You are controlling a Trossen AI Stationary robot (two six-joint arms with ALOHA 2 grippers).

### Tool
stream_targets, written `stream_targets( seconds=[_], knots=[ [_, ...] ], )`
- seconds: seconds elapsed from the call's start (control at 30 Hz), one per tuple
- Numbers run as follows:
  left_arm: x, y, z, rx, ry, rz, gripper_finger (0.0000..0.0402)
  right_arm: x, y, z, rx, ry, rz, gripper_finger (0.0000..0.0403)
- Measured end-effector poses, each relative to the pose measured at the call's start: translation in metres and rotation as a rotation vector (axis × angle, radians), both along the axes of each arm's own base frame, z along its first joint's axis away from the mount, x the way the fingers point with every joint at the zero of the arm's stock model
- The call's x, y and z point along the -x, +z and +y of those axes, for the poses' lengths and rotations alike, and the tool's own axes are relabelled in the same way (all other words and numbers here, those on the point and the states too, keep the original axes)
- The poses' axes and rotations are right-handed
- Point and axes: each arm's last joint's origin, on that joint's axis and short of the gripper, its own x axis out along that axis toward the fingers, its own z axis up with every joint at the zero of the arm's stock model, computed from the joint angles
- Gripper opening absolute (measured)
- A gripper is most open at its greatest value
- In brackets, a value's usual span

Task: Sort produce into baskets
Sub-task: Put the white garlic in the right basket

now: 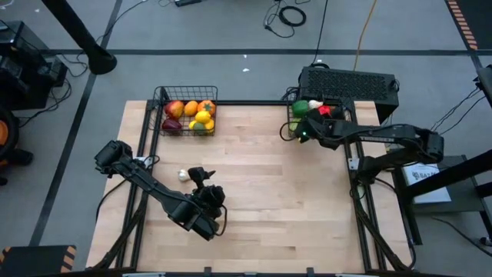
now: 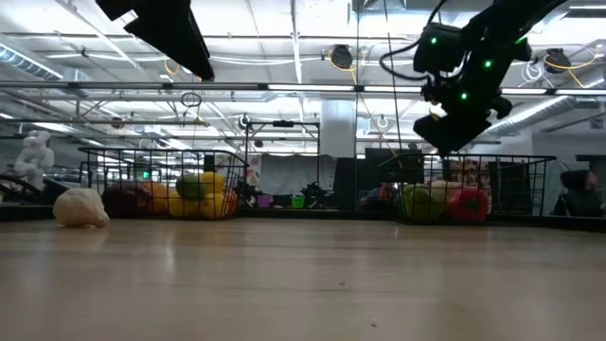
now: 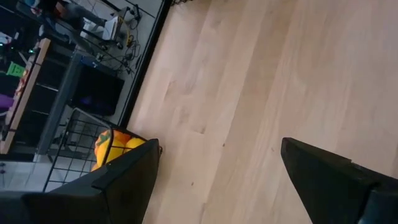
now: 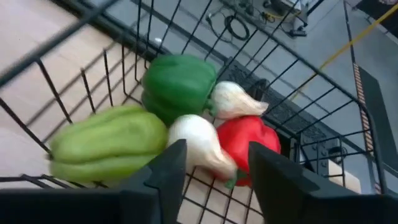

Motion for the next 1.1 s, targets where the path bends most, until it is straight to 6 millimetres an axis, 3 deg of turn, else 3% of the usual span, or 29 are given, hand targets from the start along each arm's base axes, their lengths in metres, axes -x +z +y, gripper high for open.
stream_targets(
  seconds=[0.27, 0.5, 0.63, 0.73, 0.9, 1.0, 1.1],
  knots=[
    [0.004, 0.0, 0.003, -0.026, 0.005, 0.039, 0.0343, 0.007, 0.028, 0.022, 0.002, 0.123, -0.164, 0.021],
    [0.017, 0.004, 0.012, -0.112, 0.076, 0.099, 0.0343, 0.02, 0.089, 0.056, 0.025, 0.424, -0.505, 0.0221],
    [0.025, 0.004, 0.016, -0.095, 0.106, 0.12, 0.0343, 0.03, 0.11, 0.074, -0.001, 0.647, -0.652, 0.0222],
    [0.033, -0.003, 0.024, -0.062, 0.146, 0.135, 0.0343, 0.032, 0.113, 0.084, -0.031, 0.754, -0.671, 0.0222],
    [0.049, -0.04, 0.044, 0.034, 0.191, 0.306, 0.0343, 0.026, 0.109, 0.096, -0.057, 0.895, -0.601, 0.0222],
    [0.05, -0.059, 0.048, 0.159, 0.114, 0.476, 0.034, 0.02, 0.105, 0.102, -0.082, 0.945, -0.575, 0.0222],
    [0.049, -0.064, 0.05, 0.248, -0.022, 0.644, 0.0325, 0.016, 0.102, 0.106, -0.095, 0.962, -0.557, 0.0222]
  ],
)
